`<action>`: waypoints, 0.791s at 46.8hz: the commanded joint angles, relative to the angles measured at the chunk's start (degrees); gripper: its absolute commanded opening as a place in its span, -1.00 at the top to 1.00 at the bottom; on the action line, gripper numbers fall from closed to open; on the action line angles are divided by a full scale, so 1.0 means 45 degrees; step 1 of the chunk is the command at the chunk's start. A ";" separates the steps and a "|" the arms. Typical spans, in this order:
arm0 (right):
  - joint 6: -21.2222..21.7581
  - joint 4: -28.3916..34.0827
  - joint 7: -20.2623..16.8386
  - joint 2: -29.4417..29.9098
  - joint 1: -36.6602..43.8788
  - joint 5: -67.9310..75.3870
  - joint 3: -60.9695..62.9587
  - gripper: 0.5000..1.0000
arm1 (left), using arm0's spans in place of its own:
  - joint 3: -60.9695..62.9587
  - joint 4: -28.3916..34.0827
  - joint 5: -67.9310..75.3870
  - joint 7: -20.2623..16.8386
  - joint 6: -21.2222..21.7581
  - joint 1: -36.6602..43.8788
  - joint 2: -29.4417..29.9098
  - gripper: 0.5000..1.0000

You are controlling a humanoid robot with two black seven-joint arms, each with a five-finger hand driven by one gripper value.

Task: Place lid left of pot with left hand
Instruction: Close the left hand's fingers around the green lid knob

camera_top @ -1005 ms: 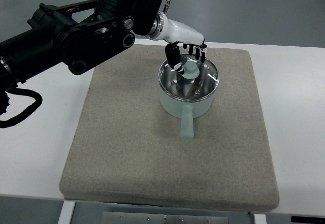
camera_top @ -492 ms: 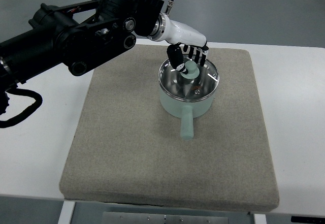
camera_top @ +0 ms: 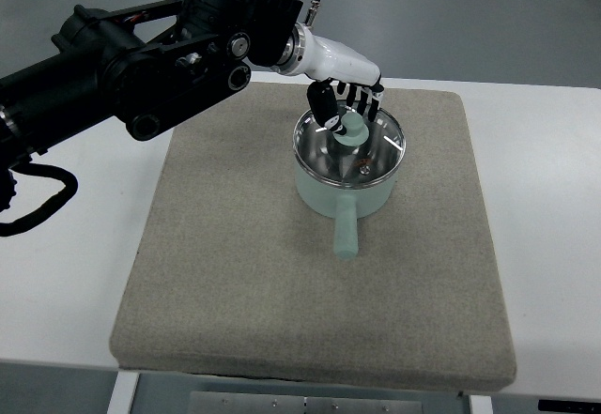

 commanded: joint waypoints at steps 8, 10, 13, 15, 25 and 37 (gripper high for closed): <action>0.0000 0.0000 0.0000 0.0000 0.0000 0.0000 0.0000 -0.69 | 0.0017 0.0000 0.0001 0.0001 0.0000 0.0002 0.0039 0.66; 0.0000 0.0000 0.0000 0.0000 0.0000 0.0000 0.0000 -0.69 | -0.0003 0.0000 0.0001 0.0001 0.0000 0.0002 0.0039 0.71; 0.0000 0.0000 0.0000 0.0000 0.0000 0.0000 0.0000 -0.69 | -0.0003 0.0000 0.0001 0.0001 0.0000 0.0002 0.0058 0.71; 0.0000 0.0000 0.0000 0.0000 0.0000 0.0000 0.0000 -0.69 | -0.0003 0.0000 0.0001 0.0001 0.0000 0.0002 0.0039 0.71; 0.0000 0.0000 0.0000 0.0000 0.0000 0.0000 0.0000 -0.69 | -0.0003 0.0019 0.0001 0.0001 0.0000 0.0021 0.0058 0.99; 0.0000 0.0000 0.0000 0.0000 0.0000 0.0000 0.0000 -0.69 | -0.0003 0.0019 0.0020 0.0020 0.0000 -0.0252 0.0078 1.00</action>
